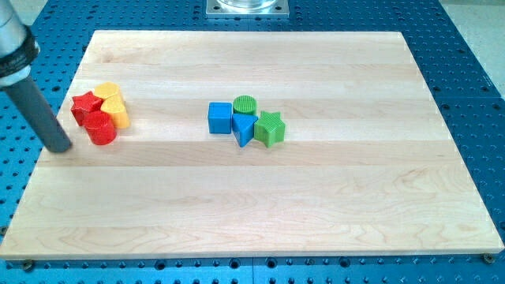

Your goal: Separate the red blocks from the yellow blocks

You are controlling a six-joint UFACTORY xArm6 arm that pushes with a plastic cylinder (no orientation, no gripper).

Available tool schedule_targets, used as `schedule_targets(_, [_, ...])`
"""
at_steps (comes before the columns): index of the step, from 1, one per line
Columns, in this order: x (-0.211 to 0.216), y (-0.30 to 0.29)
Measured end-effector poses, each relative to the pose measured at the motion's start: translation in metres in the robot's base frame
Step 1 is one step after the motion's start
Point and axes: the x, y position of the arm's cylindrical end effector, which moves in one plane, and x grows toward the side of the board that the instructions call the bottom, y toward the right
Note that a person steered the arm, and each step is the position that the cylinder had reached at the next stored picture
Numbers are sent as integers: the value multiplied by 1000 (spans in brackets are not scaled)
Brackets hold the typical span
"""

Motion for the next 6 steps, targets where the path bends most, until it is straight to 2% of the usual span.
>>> schedule_targets(2, [-44,-24])
schedule_targets(3, [-86,-24])
schedule_targets(4, [-93,-22])
schedule_targets(6, [-78,16])
